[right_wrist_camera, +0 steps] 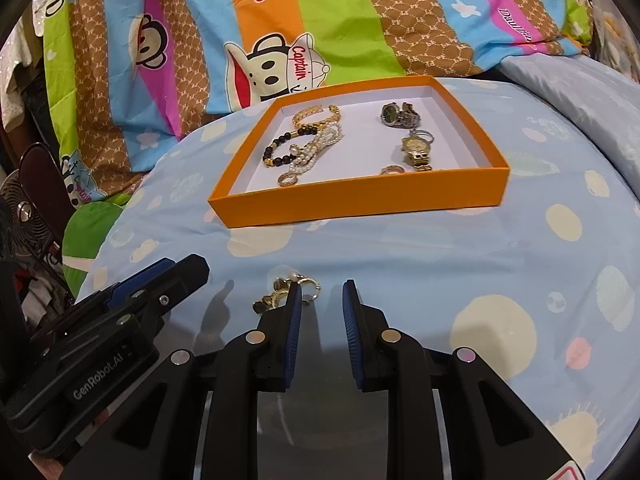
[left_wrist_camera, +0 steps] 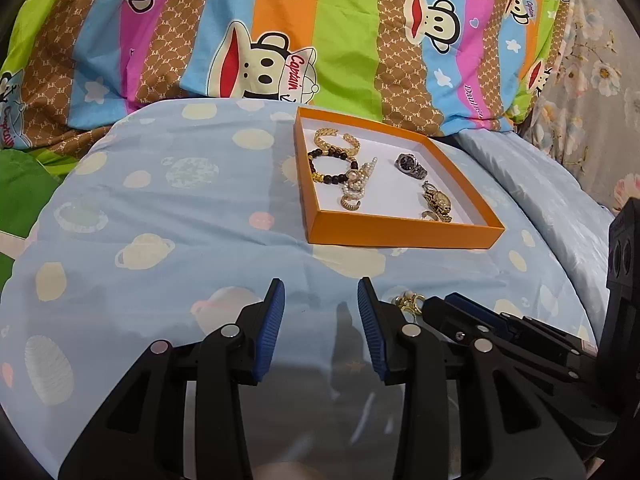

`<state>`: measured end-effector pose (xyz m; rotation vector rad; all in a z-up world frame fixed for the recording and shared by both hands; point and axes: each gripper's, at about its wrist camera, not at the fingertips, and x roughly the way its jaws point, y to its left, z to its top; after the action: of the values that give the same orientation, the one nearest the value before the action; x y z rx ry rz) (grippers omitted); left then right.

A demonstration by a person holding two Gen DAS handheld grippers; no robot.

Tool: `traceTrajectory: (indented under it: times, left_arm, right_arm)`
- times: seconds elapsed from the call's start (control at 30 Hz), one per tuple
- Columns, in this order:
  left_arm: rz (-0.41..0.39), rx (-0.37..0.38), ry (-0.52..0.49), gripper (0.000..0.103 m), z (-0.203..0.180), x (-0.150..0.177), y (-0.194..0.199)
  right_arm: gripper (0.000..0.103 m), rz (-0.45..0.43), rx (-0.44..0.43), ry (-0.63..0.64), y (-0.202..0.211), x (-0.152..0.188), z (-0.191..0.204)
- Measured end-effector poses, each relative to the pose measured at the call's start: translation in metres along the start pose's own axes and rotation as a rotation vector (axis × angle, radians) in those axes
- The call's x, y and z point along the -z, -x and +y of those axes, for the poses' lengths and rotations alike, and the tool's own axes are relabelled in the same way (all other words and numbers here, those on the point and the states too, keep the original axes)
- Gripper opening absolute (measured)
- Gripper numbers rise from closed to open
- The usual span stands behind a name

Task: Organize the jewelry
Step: 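Withdraw from the box and grasp the gold dangle earring with the right tool, then lift the dangle earring with the right tool while the left tool grasps the gold heart earring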

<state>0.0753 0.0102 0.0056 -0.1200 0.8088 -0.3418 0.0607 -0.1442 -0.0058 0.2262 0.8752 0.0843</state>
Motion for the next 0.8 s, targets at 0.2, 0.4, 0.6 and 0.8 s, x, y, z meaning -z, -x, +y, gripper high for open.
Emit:
traceTrajectory:
  times: [0.2, 0.4, 0.6, 0.8]
  left_arm:
    - [0.018, 0.0, 0.021, 0.036, 0.005, -0.002, -0.004]
    - [0.025, 0.001, 0.021, 0.036, 0.005, -0.002, -0.005]
    - [0.024, 0.001, 0.016, 0.037, 0.004, -0.002, -0.005]
    - [0.024, 0.013, -0.006, 0.039, 0.0, -0.001, -0.004]
  right_arm:
    - [0.021, 0.013, 0.015, 0.004, -0.008, -0.005, 0.007]
    - [0.014, 0.015, 0.037, 0.019, -0.009, -0.005, 0.009]
    - [0.014, -0.028, 0.041, -0.016, 0.002, -0.003, 0.0]
    - [0.014, -0.071, 0.082, -0.046, 0.023, 0.006, -0.02]
